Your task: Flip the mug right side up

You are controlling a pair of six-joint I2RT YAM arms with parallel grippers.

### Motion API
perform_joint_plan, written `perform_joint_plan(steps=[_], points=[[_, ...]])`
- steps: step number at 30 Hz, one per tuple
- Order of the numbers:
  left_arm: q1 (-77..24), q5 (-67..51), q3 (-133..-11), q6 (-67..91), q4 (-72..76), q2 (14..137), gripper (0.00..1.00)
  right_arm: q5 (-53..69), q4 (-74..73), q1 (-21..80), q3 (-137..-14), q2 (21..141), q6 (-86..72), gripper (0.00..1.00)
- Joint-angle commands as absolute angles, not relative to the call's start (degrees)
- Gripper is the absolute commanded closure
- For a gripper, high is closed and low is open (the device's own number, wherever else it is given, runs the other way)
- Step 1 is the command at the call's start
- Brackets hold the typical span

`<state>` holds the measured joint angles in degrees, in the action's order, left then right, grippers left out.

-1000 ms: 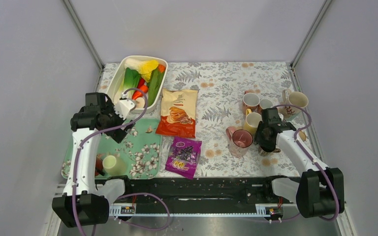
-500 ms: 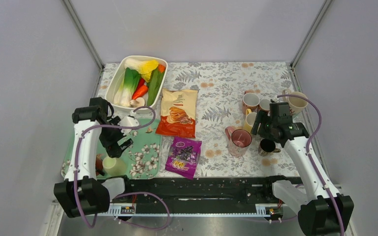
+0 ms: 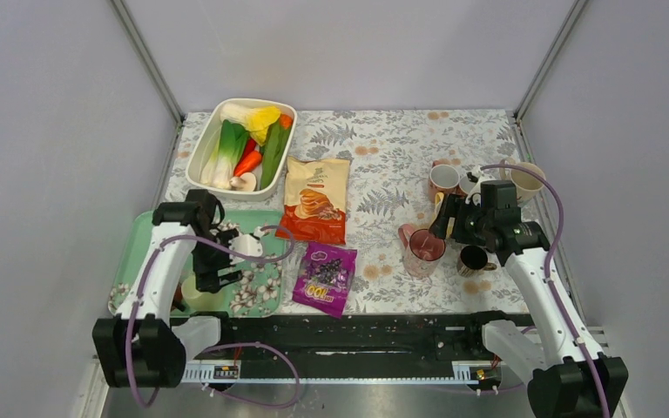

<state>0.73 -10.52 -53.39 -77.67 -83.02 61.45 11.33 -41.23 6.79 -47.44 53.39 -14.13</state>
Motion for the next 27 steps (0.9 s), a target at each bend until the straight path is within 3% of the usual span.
perform_joint_plan(steps=[1, 8, 18, 22, 27], points=[[-2.01, -4.99, -49.53, -71.38, -70.19, 65.28, 0.18, 17.54, -36.46, 6.76, -46.96, 52.03, -13.42, 0.16], [-3.32, 4.12, -48.07, -65.37, -57.1, 73.1, 0.22, 22.06, -32.86, 6.85, -44.92, 45.62, -14.36, 0.13], [-3.25, 9.54, -57.69, -54.73, -50.56, 86.42, 0.25, 22.5, -32.17, 6.92, -44.31, 44.04, -14.5, 0.12], [-2.28, 5.15, -63.35, -49.04, -58.31, 86.5, 0.18, 22.04, -32.15, 6.93, -44.23, 43.78, -14.53, 0.12], [3.66, 2.29, -66.55, -43.95, -68.02, 81.86, 0.02, 22.02, -32.11, 6.98, -43.87, 44.38, -14.65, 0.11]])
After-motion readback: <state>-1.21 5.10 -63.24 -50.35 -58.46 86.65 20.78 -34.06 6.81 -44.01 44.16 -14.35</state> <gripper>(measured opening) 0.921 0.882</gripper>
